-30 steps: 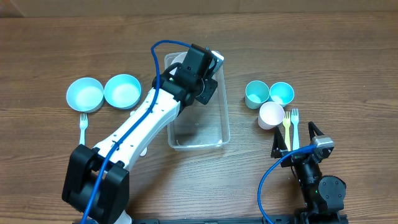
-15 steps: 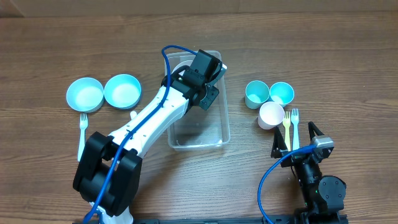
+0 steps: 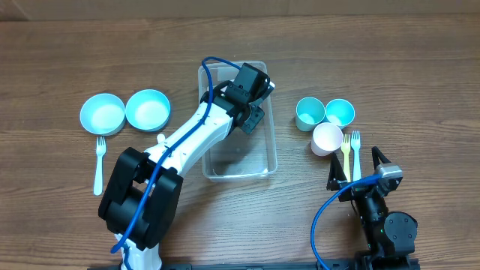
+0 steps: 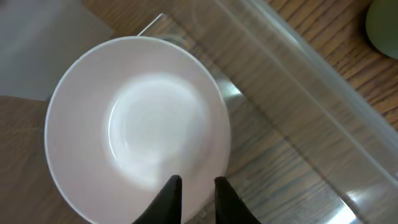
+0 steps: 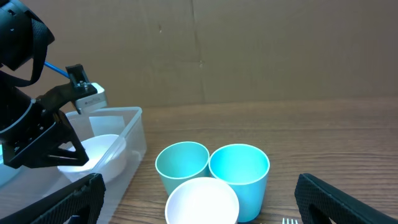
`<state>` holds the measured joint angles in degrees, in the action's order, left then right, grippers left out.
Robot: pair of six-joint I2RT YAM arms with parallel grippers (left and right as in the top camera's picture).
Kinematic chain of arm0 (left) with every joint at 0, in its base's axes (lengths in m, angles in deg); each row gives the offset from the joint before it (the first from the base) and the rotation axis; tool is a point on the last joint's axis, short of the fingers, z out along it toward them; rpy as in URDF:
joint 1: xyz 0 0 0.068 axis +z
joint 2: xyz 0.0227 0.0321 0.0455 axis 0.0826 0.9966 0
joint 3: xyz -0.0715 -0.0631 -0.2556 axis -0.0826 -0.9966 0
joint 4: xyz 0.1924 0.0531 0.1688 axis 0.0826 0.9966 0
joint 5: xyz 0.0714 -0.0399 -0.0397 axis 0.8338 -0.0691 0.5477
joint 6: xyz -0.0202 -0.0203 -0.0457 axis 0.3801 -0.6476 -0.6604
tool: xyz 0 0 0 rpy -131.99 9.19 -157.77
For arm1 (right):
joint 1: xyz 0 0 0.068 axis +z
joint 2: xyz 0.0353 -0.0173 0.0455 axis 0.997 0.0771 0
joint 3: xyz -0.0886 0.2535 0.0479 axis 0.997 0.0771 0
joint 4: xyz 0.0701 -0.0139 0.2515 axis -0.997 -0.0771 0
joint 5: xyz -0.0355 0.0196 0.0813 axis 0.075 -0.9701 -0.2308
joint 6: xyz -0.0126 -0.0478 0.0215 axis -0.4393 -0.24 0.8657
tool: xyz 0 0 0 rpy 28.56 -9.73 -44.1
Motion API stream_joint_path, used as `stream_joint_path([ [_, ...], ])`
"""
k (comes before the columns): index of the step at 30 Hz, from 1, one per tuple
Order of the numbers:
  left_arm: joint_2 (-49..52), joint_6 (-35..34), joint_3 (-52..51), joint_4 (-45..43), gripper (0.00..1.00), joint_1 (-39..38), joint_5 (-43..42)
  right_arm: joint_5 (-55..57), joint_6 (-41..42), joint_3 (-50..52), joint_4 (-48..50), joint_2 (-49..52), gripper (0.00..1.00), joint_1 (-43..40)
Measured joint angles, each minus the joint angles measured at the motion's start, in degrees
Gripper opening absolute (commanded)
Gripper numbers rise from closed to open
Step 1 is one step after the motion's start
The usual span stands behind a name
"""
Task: Pack container
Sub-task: 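Carry the pink bowl with the left gripper into the clear container, then release the pink bowl and grasp the light-blue bowl rim with left gripper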
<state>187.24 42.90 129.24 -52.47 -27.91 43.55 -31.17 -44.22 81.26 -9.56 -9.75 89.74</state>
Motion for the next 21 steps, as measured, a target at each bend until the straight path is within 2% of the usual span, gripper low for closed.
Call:
stream_joint_path([
  [4,0.0,0.5,2.56,4.02,0.34,0.0,1.16,0.0,-0.02,0.0,0.04,0.0,1.0,0.0],
  [7,-0.17,-0.7,7.76,9.97,0.41,0.0,3.06,-0.02,0.0,0.0,-0.02,0.0,1.0,0.0],
  [9,-0.63,-2.54,11.54,14.84,0.43,0.0,5.01,-0.04,-0.02,0.0,0.07,0.0,1.0,0.0],
  [12,-3.63,-7.74,16.48,23.41,0.43,0.07,10.05,-0.02,-0.02,0.0,0.02,0.0,1.0,0.0],
  [15,-7.89,-12.83,18.03,32.13,0.55,0.94,13.53,-0.02,0.0,0.0,0.0,0.0,1.0,-0.02],
  [17,-11.65,-17.99,18.21,40.7,0.58,3.58,14.97,-0.04,0.0,0.0,0.07,0.0,1.0,0.0],
  [21,-13.35,-22.86,18.23,45.72,0.57,11.5,14.36,-0.04,-0.02,0.0,0.02,0.0,1.0,0.0],
])
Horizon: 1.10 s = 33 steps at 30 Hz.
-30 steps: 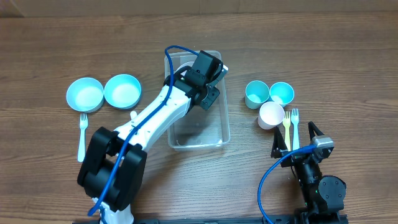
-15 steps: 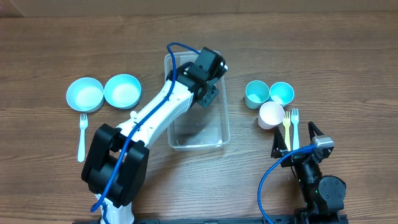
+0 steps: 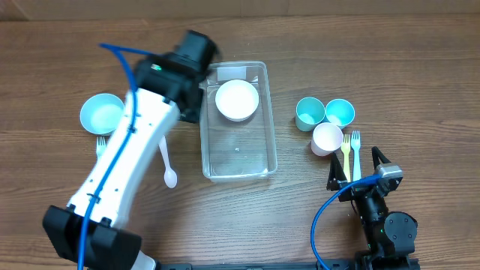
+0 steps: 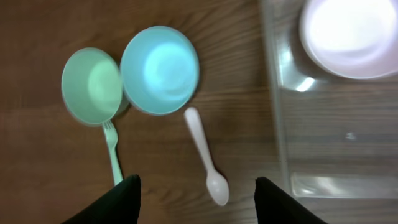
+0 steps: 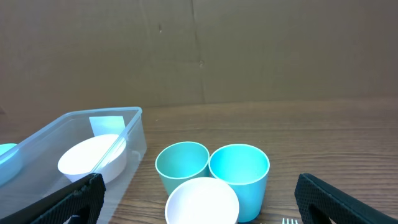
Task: Pack container
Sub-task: 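Release the pink bowl and grasp the light-blue bowl rim with left gripper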
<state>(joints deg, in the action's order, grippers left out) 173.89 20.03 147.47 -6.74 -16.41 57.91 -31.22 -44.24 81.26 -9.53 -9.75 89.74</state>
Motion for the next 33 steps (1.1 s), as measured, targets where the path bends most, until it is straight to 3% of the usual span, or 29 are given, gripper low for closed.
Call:
stream_joint_path([
  [3,0.11,-0.31,-1.14,-1.66,0.59,5.64,-2.84,0.0,0.0,0.0,0.02,0.0,1.0,0.0],
  [7,0.09,3.26,-7.74,-10.08,0.64,11.19,-8.04,0.02,0.0,0.0,0.02,0.0,1.0,0.0],
  [13,0.22,10.78,-19.15,-21.84,0.61,12.39,-13.09,0.02,0.0,0.0,0.0,0.0,1.0,-0.02],
  [18,0.22,16.37,-25.18,-29.33,0.64,12.41,-14.05,0.02,0.02,0.0,-0.04,0.0,1.0,-0.02],
  [26,1.31,21.9,-33.27,-42.29,0.48,13.31,-12.83,0.02,0.0,0.0,0.04,0.0,1.0,0.0],
  [31,3.26,24.2,-34.18,-47.32,0.48,14.88,-12.44,0.02,0.0,0.0,0.0,0.0,1.0,0.0],
  [33,5.11,24.65,-34.18,-48.3,0.4,15.52,-12.28,0.02,0.02,0.0,0.0,0.0,1.0,0.0],
])
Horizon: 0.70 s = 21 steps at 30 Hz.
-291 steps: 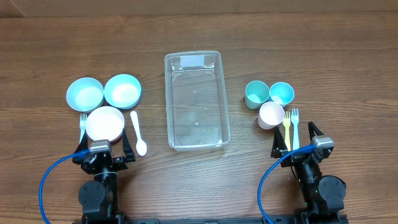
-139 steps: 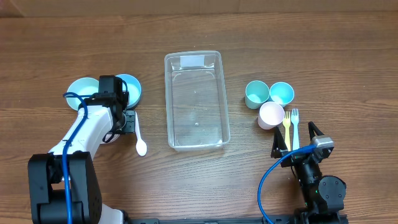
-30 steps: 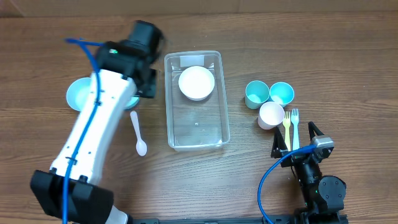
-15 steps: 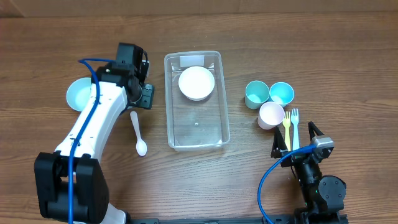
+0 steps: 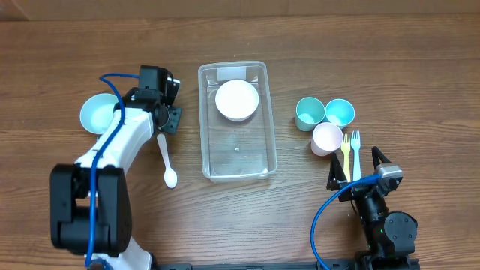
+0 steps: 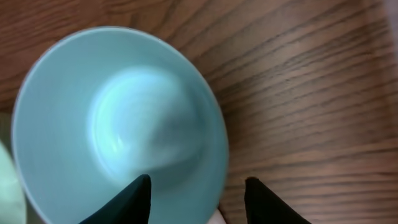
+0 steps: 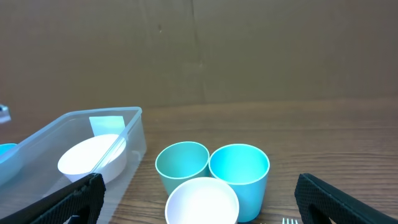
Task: Pack container
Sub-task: 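Release the pink bowl and grasp the light-blue bowl rim with left gripper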
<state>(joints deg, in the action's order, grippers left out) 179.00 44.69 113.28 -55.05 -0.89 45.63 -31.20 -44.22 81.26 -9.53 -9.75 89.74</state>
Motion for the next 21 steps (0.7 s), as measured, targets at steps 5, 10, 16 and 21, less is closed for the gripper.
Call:
stream_joint_path([
  [5,4.04,2.21,-0.2,-1.14,0.1,0.42,0.61,0.0,-0.02,0.0,-0.02,0.0,1.0,0.0],
  [10,4.13,2.34,1.07,2.4,0.04,0.37,3.48,0.0,-0.02,0.0,0.02,0.0,1.0,0.0],
  [16,4.15,1.84,9.22,9.86,0.04,0.37,5.01,0.0,-0.02,0.0,-0.02,0.0,1.0,-0.02],
  [21,3.96,-0.57,17.68,16.72,0.04,0.24,4.33,0.0,-0.02,0.0,0.02,0.0,1.0,0.0],
])
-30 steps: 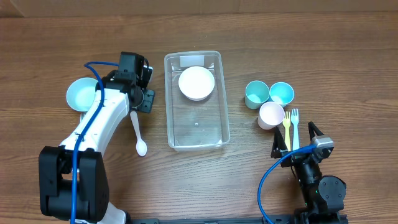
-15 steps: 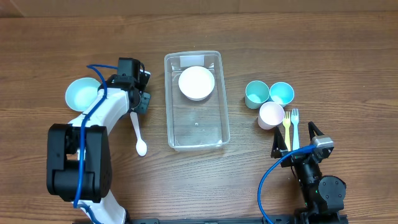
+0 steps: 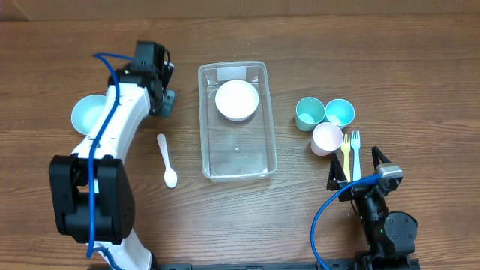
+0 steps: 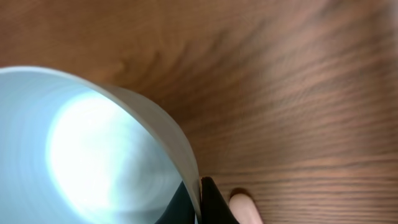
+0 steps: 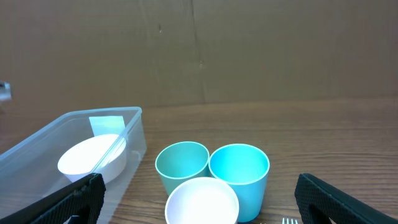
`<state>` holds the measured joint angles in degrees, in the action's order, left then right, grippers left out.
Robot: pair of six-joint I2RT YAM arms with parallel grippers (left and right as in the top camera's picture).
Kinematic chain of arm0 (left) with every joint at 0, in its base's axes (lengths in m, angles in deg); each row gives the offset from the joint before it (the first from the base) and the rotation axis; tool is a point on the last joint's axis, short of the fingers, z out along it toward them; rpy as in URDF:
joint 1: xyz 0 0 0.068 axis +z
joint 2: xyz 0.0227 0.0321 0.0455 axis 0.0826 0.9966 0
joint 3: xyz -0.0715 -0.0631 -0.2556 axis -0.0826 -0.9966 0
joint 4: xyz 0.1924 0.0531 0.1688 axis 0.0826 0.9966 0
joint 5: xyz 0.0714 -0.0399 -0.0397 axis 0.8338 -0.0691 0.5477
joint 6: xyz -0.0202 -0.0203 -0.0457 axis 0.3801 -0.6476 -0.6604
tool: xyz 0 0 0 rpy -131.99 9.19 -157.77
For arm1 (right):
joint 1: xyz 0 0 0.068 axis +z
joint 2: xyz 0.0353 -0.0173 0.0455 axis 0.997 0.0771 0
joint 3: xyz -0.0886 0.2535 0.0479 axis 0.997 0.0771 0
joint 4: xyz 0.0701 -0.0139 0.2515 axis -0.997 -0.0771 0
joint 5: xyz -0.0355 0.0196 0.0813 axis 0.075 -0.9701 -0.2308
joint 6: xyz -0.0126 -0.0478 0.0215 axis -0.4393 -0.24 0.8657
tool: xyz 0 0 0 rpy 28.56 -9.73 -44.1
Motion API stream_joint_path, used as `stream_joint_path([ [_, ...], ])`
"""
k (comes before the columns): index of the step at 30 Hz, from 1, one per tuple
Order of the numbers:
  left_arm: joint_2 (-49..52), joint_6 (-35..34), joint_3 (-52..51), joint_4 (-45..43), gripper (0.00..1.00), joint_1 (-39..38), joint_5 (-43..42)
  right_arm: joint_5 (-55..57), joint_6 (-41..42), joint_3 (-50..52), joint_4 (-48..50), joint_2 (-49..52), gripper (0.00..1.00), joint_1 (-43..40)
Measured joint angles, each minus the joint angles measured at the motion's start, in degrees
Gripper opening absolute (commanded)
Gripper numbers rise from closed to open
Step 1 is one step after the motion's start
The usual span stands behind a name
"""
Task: Pack container
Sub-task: 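Release the pink bowl and grasp the light-blue bowl rim with left gripper, then place the light-blue bowl into the pink bowl in the container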
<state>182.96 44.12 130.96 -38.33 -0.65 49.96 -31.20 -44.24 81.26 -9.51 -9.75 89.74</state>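
Observation:
The clear container (image 3: 240,154) lies mid-table with a white bowl (image 3: 237,100) in its far end; the bowl also shows in the right wrist view (image 5: 93,158). My left gripper (image 3: 155,88) stands left of the container. In its wrist view the left gripper (image 4: 199,200) is shut on the rim of a light blue bowl (image 4: 93,155), held tilted above the wood. The arm hides that bowl from overhead. My right gripper (image 3: 356,171) rests open near the front right, nothing between its fingers (image 5: 74,196).
A second pale bowl (image 3: 84,112) sits left of the arm. A white spoon (image 3: 166,160) lies between the arm and the container. Right of the container stand a teal cup (image 3: 308,112), a blue cup (image 3: 339,112) and a white cup (image 3: 327,139), with two forks (image 3: 350,148) beside them.
The left gripper was open astride the blue bowl's rim on the table. Now it is shut on that rim, a little farther back, with the bowl tilted. The right arm is unchanged.
My left gripper was shut on the white bowl inside the container. Then the white bowl lay free in the container and the open gripper hung over the left-hand bowls. Then it straddled the blue bowl's rim, and now it grips it.

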Motion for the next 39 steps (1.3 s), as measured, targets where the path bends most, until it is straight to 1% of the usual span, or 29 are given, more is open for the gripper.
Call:
stream_joint_path([
  [2,-0.83,-0.68,3.3,2.69,0.04,-0.74,-1.66,-0.02,0.0,0.0,0.0,0.0,1.0,0.0],
  [5,-3.17,-1.75,6.49,4.42,0.04,-3.5,-4.42,0.02,0.0,0.0,0.0,0.0,1.0,0.0],
  [7,-5.68,-2.14,8.33,4.35,0.04,-7.02,-5.97,0.0,0.0,0.0,-0.02,0.0,1.0,0.0],
  [8,-8.02,-2.27,9.44,3.89,0.04,-10.64,-6.8,-0.02,-0.02,0.0,-0.02,0.0,1.0,0.0],
  [10,-9.84,-2.36,10.05,2.69,0.04,-14.8,-7.41,0.0,0.02,0.0,-0.04,0.0,1.0,0.0],
  [12,-10.38,-2.36,10.62,1.38,0.04,-19.12,-7.82,0.02,0.0,0.0,0.0,0.0,1.0,0.0],
  [16,-9.14,-2.34,10.67,0.39,0.04,-25.33,-8.46,0.0,0.02,0.0,-0.02,0.0,1.0,-0.02],
  [20,-5.95,-2.34,10.67,0.13,0.04,-26.73,-8.48,0.0,0.0,0.0,-0.02,0.0,1.0,0.0],
  [27,2.91,-2.32,10.62,-1.9,0.05,-26.75,-9.88,0.0,0.02,0.0,-0.02,0.0,1.0,0.0],
  [34,6.23,-2.29,10.62,-4.66,0.08,-26.75,-10.58,-0.02,0.0,0.0,-0.04,0.0,1.0,-0.02],
  [35,6.49,-2.25,10.62,-4.66,0.1,-26.75,-10.6,0.0,0.0,0.0,-0.02,0.0,1.0,0.0],
  [36,6.62,-2.05,10.62,-4.66,0.16,-26.75,-10.6,0.0,0.0,0.0,0.0,0.0,1.0,0.0],
  [37,6.69,-1.92,10.62,-4.7,0.39,-26.75,-10.6,0.0,-0.02,0.0,-0.02,0.0,1.0,0.0],
  [38,6.71,-1.77,10.62,-4.76,0.59,-26.75,-10.56,0.0,0.02,0.0,-0.02,0.0,1.0,0.0],
  [39,6.71,-1.31,10.62,-4.81,0.61,-26.75,-10.38,-0.02,0.02,0.0,-0.02,0.0,1.0,0.0],
])
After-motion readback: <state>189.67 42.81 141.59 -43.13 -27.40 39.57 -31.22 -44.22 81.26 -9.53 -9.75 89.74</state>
